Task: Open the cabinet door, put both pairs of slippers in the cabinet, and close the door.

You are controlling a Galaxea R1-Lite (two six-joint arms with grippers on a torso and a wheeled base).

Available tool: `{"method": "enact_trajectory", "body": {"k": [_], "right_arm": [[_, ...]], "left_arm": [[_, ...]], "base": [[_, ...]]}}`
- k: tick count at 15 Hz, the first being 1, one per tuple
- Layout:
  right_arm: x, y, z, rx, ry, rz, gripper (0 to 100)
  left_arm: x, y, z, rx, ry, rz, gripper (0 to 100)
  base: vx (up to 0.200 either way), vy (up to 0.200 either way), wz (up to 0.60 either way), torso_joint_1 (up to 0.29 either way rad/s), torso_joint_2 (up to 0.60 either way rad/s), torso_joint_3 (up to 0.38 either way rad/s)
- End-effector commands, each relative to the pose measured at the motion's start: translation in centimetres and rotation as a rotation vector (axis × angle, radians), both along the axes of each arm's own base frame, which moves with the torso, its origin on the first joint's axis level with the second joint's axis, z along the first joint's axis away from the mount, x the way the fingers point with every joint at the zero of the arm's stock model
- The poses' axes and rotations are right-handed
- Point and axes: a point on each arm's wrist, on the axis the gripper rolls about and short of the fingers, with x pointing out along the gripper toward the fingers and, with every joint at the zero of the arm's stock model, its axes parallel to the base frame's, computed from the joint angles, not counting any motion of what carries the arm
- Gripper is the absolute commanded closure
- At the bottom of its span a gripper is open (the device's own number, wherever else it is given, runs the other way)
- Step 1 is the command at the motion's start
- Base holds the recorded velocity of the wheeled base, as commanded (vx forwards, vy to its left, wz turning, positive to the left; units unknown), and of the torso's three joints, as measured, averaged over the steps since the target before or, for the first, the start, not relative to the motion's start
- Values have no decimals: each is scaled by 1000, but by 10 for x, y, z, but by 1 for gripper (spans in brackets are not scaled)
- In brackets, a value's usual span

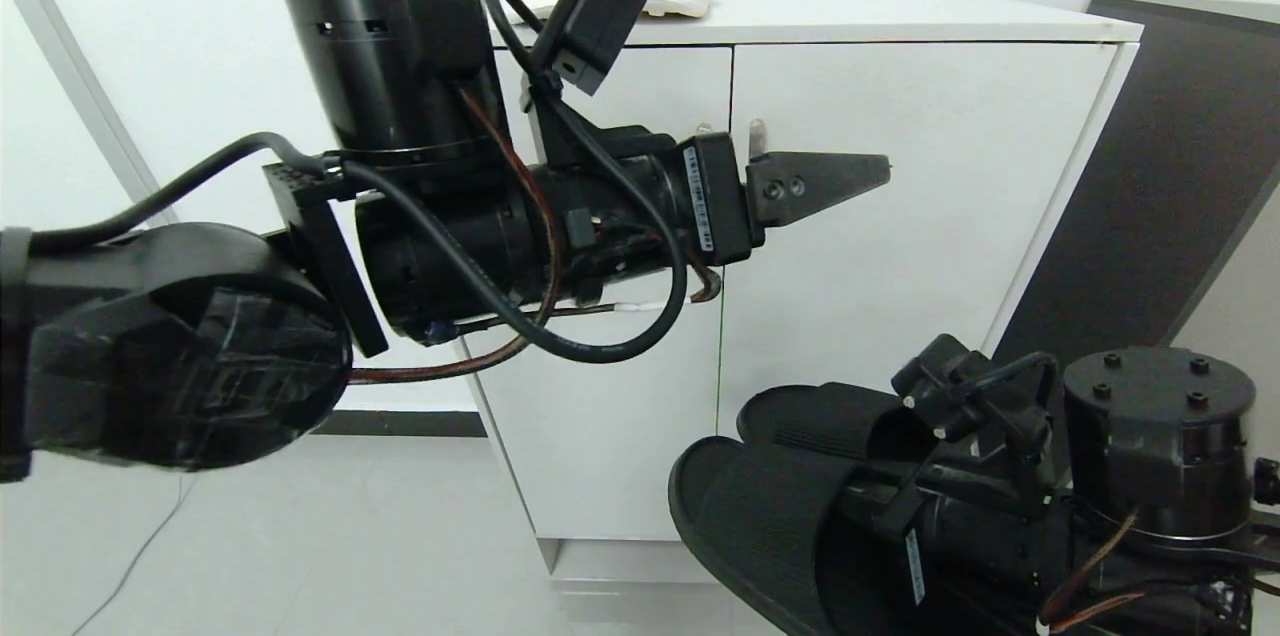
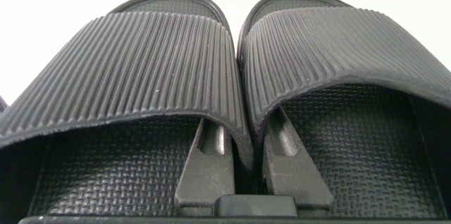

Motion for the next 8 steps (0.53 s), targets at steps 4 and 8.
{"method": "enact_trajectory", "body": {"k": [4, 8], "right_arm": [[0, 0, 1, 2, -2, 1, 100], [1, 1, 0, 0, 0, 1, 100]], "left_arm": [[20, -14, -2, 2, 5, 76, 0], [34, -23, -4, 13, 17, 220, 0]], "base": [[0, 0, 0, 0, 0, 0], [0, 0, 0, 0, 0, 0]]}}
